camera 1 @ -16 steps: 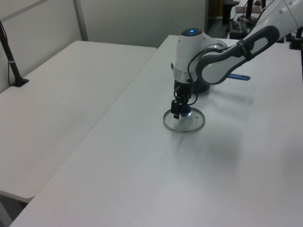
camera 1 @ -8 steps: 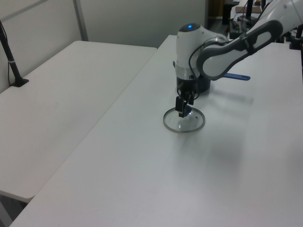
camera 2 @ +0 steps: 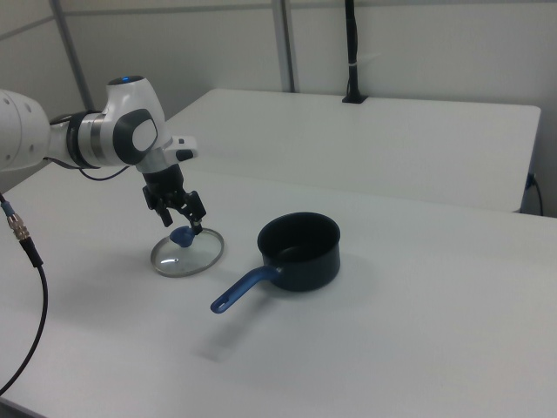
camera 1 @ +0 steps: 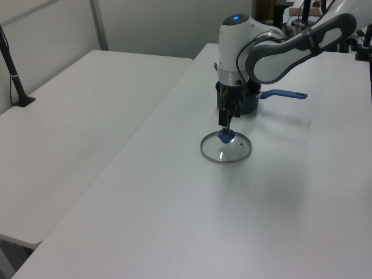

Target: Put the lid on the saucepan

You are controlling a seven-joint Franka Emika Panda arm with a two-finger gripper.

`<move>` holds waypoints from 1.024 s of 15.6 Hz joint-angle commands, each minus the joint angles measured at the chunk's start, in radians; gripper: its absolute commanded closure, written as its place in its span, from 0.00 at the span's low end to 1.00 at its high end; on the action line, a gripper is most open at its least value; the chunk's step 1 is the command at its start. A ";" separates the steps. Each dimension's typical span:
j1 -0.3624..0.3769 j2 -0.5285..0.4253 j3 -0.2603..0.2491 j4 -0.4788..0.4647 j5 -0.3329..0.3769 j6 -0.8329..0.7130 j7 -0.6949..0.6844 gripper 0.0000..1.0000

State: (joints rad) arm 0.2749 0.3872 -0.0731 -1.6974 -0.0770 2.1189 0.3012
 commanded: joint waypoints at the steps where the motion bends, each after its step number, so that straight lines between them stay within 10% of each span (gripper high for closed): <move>1: -0.005 0.007 0.028 -0.013 -0.023 -0.005 -0.004 0.00; 16: -0.006 0.056 0.030 0.004 -0.018 0.056 0.001 0.10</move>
State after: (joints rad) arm 0.2741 0.4360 -0.0486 -1.7037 -0.0825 2.1570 0.2998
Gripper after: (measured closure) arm 0.048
